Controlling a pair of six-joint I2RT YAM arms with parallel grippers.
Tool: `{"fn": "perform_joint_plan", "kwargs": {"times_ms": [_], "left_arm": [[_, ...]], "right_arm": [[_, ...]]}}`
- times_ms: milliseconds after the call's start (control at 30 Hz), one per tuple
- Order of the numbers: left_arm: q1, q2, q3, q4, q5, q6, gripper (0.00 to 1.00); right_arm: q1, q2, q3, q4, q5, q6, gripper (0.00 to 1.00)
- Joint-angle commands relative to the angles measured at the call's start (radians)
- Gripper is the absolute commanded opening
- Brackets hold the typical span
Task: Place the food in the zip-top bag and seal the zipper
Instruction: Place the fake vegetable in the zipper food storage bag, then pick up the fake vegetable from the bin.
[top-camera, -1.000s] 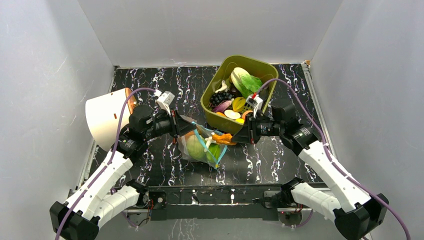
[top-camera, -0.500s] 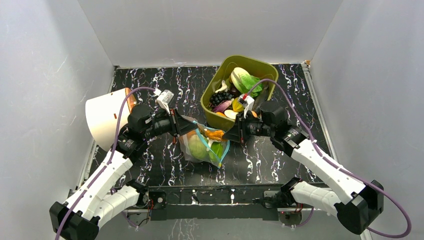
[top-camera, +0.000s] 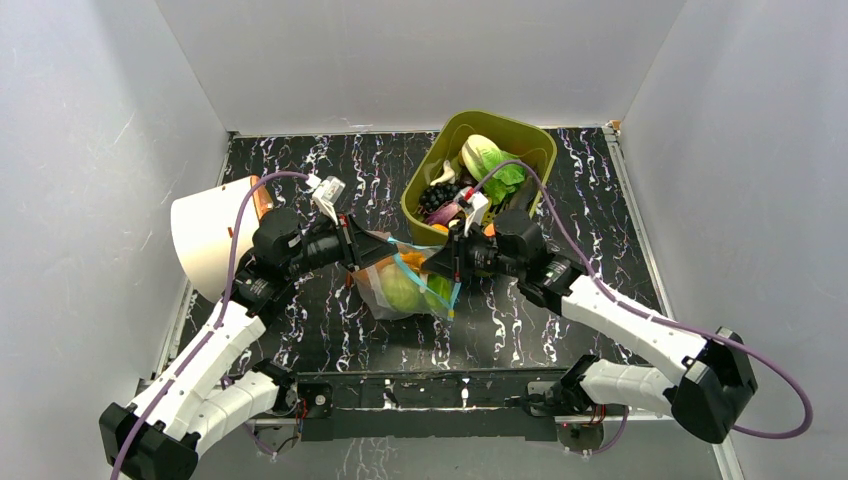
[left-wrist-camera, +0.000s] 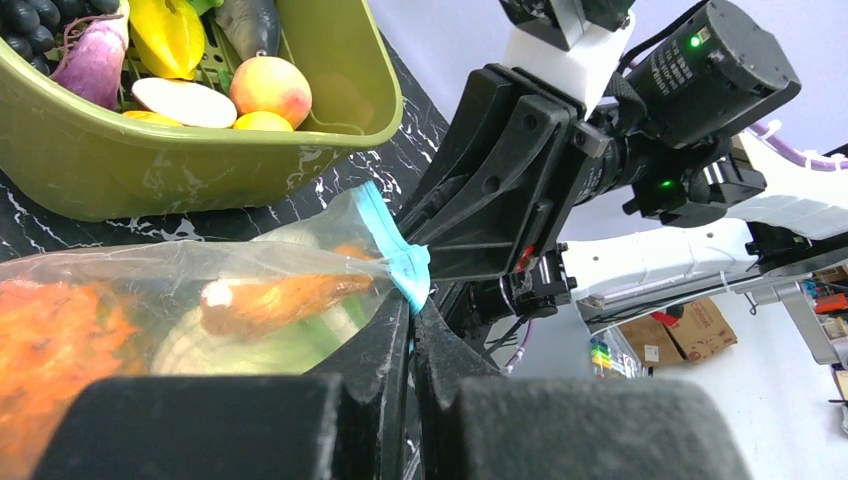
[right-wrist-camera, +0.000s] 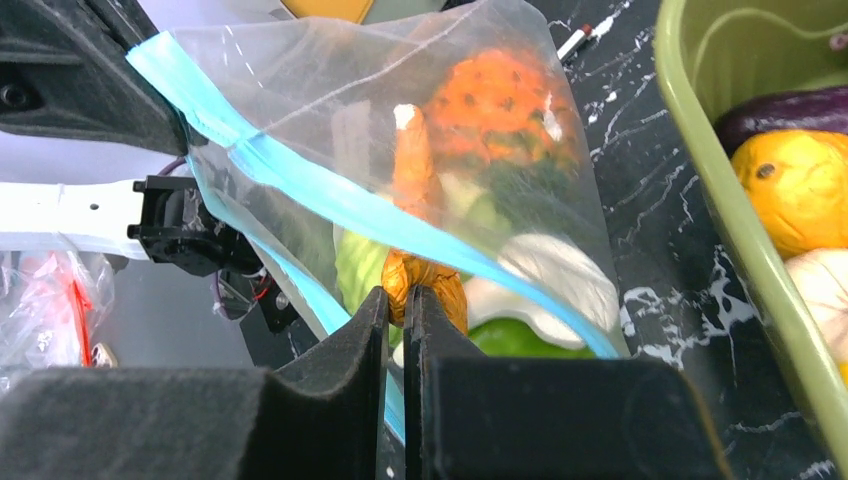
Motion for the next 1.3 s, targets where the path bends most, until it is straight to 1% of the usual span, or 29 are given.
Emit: {"fn": "perform_joint_plan", "kwargs": {"times_ms": [0,100,267,367,433,533,700,800,933,1033,1133,1267], "left_arm": [[0.004,-0.009,0.008,0.082,0.037,-0.028,0.0],[0.003,-0.002,0.009,0.086,0.043,-0.032,0.0],[0.003,-0.004,-0.003,0.117,0.04,-0.055,0.0],[0.003,-0.009,-0.006,0.117,0.034,-0.057,0.0],[0.004,-0.014,-0.011,0.111,0.027,-0.052,0.0],[0.004,-0.014,-0.011,0.094,0.018,-0.037,0.0],[0.004,-0.016,-0.01,0.083,0.009,-0.021,0.0],[0.005,-0.016,-0.006,0.071,0.002,-0.005,0.0],[0.003,-0.016,-0.006,0.055,-0.003,0.014,0.0],[0.004,-0.018,-0.008,0.047,-0.009,0.029,0.0],[0.004,-0.019,-0.007,0.028,-0.004,0.053,0.0],[0.003,-0.023,-0.003,-0.012,0.004,0.113,0.0]], "right_arm": [[0.041,0.036,0.017,0.177,0.047,0.02,0.0],[0.067,0.071,0.035,0.197,0.067,0.021,0.0],[0.093,0.104,0.024,0.283,0.148,0.046,0.0],[0.095,0.125,0.01,0.344,0.161,0.061,0.05],[0.094,0.138,0.016,0.347,0.145,0.058,0.14],[0.095,0.138,0.053,0.252,0.15,0.016,0.27],[0.094,0.077,0.112,0.056,0.205,-0.06,0.41],[0.095,0.037,0.155,-0.077,0.241,-0.095,0.46],[0.093,-0.002,0.21,-0.204,0.255,-0.116,0.5],[0.093,-0.02,0.252,-0.254,0.256,-0.124,0.53],[0.091,-0.021,0.3,-0.285,0.295,-0.133,0.54],[0.076,0.035,0.388,-0.317,0.403,-0.175,0.54]]}}
